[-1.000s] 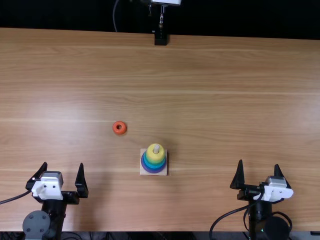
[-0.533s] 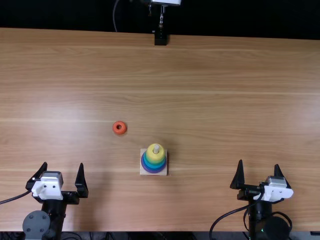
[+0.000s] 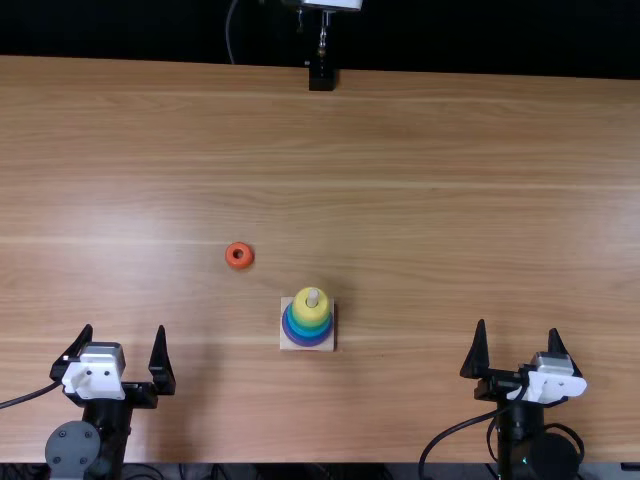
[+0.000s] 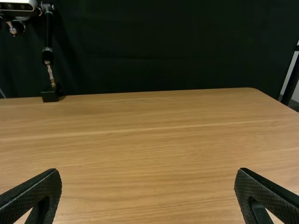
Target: Build the Hanoi tower: stack the rings onto the peg from bottom to top in this color order: purple, dark blue, light blue, dark green, light green, yellow, orange.
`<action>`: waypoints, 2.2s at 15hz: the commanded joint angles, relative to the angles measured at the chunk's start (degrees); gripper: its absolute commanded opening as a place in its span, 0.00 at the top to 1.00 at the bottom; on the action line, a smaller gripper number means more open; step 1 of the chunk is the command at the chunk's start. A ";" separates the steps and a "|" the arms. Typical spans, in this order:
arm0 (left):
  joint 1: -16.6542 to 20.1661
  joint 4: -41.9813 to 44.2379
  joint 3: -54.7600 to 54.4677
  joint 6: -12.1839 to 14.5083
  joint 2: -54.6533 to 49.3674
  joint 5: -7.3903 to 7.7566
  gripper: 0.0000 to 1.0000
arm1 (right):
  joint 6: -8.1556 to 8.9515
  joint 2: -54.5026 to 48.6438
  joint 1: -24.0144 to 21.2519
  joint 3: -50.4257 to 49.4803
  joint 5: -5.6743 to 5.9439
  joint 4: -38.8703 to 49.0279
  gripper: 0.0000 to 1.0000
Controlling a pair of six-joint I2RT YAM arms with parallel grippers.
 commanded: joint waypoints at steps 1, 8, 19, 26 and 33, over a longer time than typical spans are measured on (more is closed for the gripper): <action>0.20 -1.49 -1.92 0.39 -0.67 -0.45 0.00 | 0.33 -0.58 -0.45 -0.73 -0.40 0.14 0.00; -3.49 -1.28 26.56 -0.14 29.39 -0.13 0.00 | 0.33 -0.58 -0.45 -0.73 -0.30 0.14 0.00; -19.05 -2.34 55.65 1.86 83.88 -1.08 0.00 | 0.33 -0.58 -0.45 -0.73 -0.30 0.14 0.00; -16.94 -9.40 64.96 16.42 105.42 -1.29 0.00 | 0.33 -0.58 -0.45 -0.64 -0.30 0.14 0.00; -16.85 -18.58 72.79 16.73 112.10 -1.29 0.00 | 0.33 -0.58 -0.45 -0.73 -0.30 0.14 0.00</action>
